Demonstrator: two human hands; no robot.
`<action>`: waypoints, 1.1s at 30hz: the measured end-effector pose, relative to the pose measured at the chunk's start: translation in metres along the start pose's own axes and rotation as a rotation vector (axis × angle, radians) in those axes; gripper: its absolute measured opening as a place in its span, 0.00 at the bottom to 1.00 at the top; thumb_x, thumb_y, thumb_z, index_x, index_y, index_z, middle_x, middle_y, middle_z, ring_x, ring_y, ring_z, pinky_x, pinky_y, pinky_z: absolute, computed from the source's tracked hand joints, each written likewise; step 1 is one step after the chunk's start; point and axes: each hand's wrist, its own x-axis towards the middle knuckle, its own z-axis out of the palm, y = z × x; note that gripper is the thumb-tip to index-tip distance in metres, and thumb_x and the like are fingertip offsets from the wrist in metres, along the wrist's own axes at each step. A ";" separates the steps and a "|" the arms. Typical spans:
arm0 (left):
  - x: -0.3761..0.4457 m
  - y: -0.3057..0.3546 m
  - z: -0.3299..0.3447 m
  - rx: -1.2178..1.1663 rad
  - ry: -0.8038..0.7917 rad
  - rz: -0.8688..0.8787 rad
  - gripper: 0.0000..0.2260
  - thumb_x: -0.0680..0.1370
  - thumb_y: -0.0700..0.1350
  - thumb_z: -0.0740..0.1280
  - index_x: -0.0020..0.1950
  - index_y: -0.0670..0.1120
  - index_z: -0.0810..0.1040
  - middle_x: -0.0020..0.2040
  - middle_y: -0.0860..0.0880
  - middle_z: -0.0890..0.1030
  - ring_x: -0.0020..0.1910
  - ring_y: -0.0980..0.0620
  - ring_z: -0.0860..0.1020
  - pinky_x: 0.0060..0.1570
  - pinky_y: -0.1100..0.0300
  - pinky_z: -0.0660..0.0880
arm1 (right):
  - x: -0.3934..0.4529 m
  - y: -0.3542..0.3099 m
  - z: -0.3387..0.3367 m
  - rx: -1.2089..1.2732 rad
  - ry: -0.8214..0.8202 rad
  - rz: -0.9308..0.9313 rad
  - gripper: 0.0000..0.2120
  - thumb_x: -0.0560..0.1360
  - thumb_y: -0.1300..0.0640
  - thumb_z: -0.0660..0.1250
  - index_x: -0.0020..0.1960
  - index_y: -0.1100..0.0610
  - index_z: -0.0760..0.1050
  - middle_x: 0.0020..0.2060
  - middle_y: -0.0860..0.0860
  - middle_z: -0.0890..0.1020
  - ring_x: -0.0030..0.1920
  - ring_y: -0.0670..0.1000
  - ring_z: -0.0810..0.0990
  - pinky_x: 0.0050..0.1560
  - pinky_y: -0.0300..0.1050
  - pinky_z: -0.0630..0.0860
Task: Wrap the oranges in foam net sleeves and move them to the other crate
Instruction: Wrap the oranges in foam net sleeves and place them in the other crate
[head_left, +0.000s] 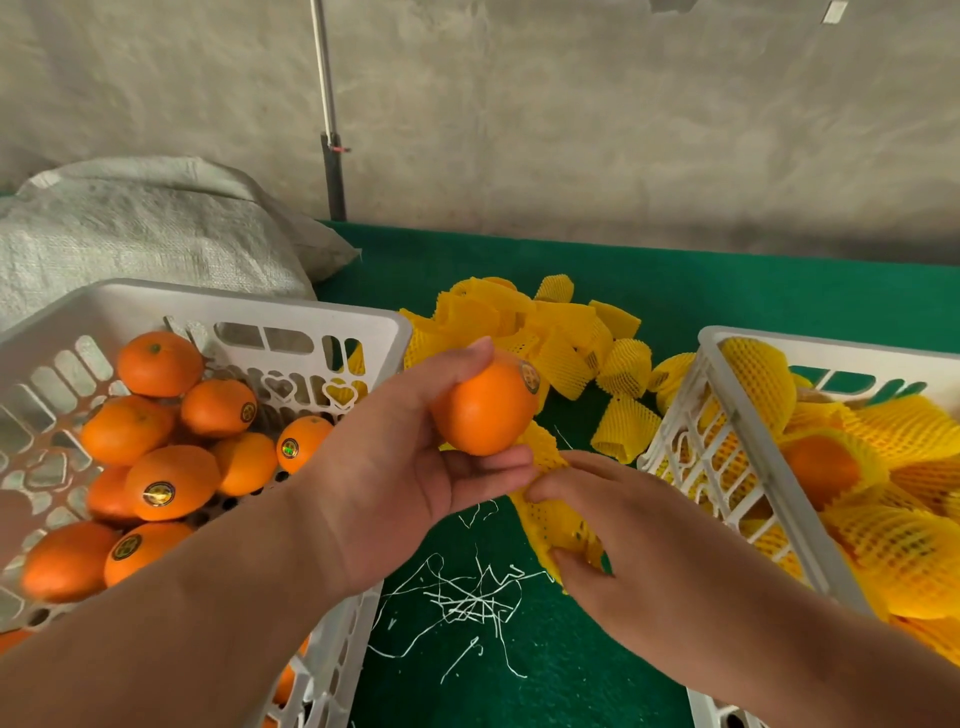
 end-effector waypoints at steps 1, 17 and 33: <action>0.000 -0.002 0.000 0.049 -0.001 0.013 0.28 0.69 0.53 0.80 0.67 0.49 0.79 0.60 0.37 0.83 0.44 0.37 0.86 0.48 0.44 0.84 | 0.000 0.001 0.000 0.020 0.019 0.014 0.18 0.79 0.45 0.68 0.66 0.36 0.68 0.61 0.30 0.68 0.55 0.35 0.73 0.48 0.31 0.73; -0.001 -0.026 0.003 1.094 0.011 0.307 0.28 0.63 0.76 0.72 0.52 0.57 0.82 0.46 0.55 0.84 0.41 0.55 0.84 0.39 0.55 0.83 | -0.002 -0.004 -0.004 0.054 0.177 0.090 0.43 0.74 0.50 0.75 0.80 0.40 0.53 0.79 0.30 0.47 0.58 0.35 0.71 0.45 0.21 0.69; -0.008 -0.021 0.008 1.247 0.356 0.674 0.21 0.66 0.71 0.66 0.40 0.54 0.79 0.31 0.52 0.80 0.30 0.54 0.80 0.30 0.56 0.77 | -0.005 -0.024 -0.018 0.057 0.152 -0.052 0.44 0.74 0.55 0.75 0.83 0.45 0.55 0.81 0.34 0.51 0.47 0.26 0.72 0.46 0.19 0.68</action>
